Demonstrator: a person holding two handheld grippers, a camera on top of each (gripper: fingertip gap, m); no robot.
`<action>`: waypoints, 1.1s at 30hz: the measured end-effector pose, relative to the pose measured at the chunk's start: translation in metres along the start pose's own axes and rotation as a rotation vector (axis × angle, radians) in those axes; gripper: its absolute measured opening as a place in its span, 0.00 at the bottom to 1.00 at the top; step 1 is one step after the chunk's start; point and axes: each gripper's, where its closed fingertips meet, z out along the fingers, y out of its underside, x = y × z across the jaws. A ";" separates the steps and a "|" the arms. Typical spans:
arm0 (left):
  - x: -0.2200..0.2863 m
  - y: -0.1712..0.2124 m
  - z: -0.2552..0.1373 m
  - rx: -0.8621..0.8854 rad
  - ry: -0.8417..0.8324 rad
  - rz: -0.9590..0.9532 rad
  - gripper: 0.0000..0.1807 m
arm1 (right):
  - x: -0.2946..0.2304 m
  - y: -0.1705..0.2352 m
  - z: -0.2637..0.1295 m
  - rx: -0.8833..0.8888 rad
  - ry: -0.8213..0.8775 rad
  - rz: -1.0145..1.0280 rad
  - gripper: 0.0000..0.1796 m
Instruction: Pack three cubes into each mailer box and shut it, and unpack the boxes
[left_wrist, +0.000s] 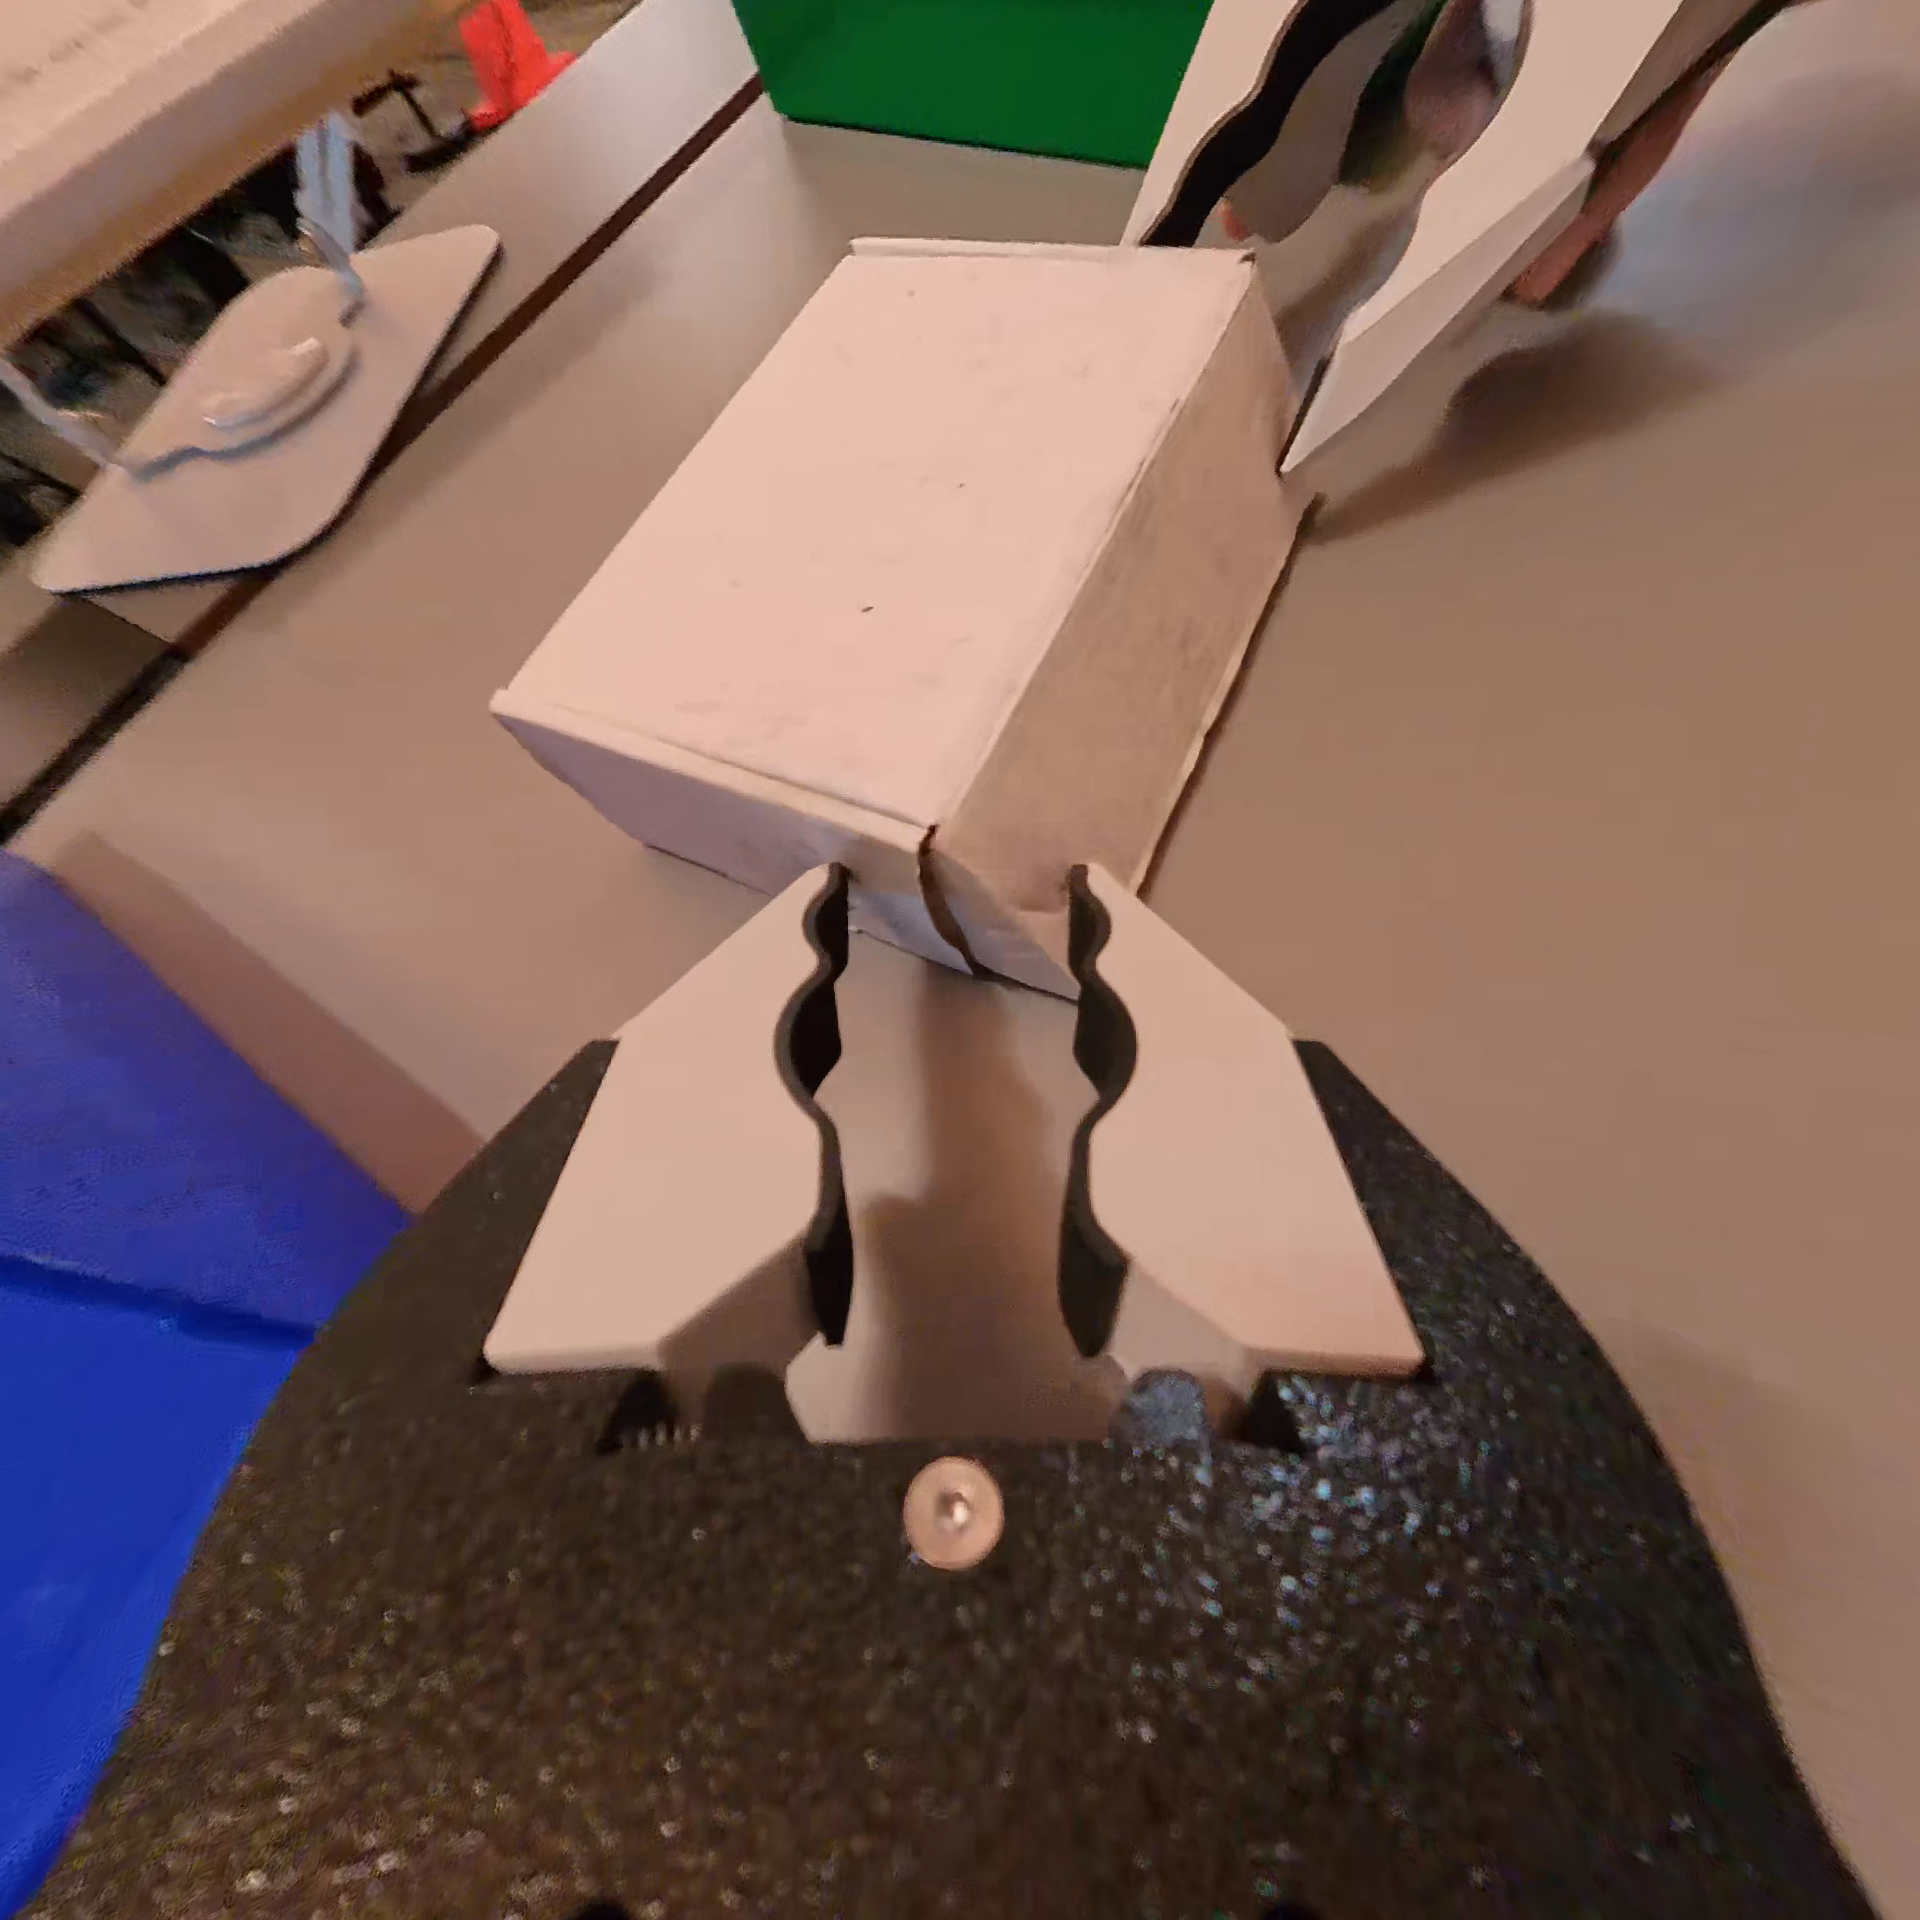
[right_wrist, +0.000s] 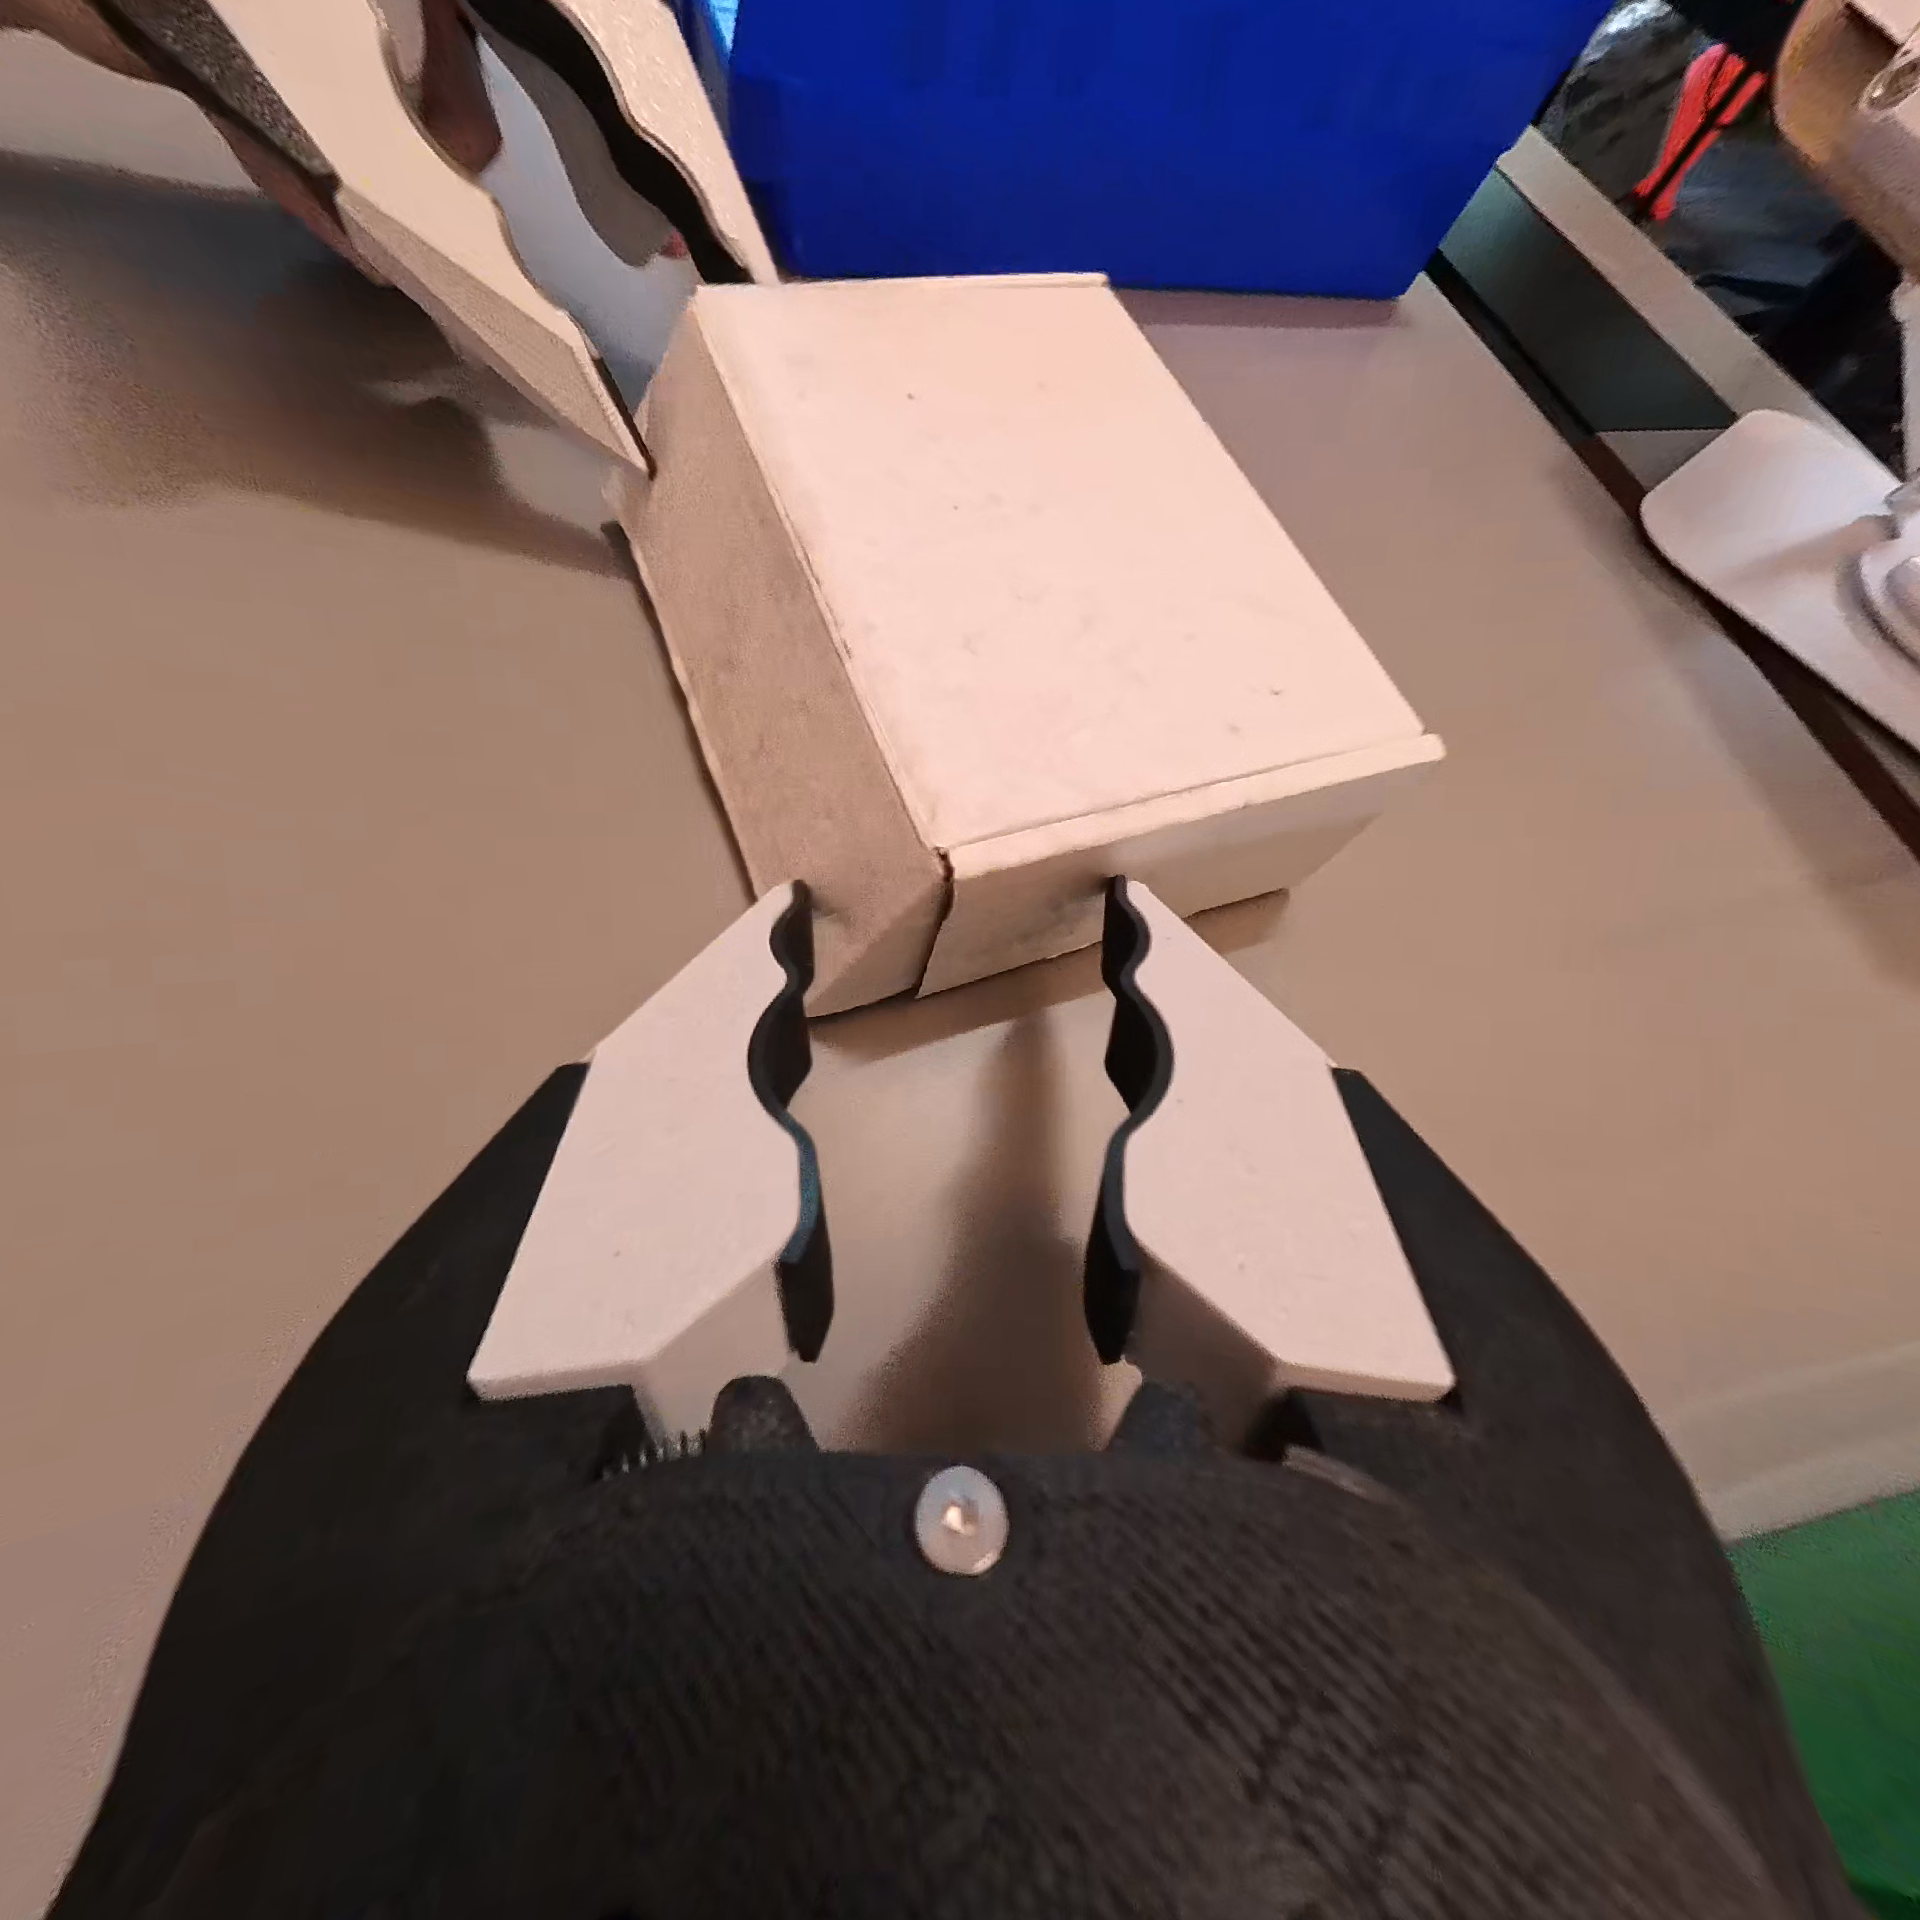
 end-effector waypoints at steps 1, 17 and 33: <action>-0.001 0.000 0.001 -0.004 -0.023 0.016 0.22 | 0.001 0.000 0.001 -0.003 0.012 -0.011 0.30; 0.005 0.006 -0.004 -0.005 0.085 0.021 0.21 | 0.001 0.017 -0.004 -0.062 0.022 -0.147 0.28; 0.000 0.015 0.008 -0.096 0.006 0.121 0.23 | 0.003 0.014 0.008 -0.092 0.023 -0.167 0.25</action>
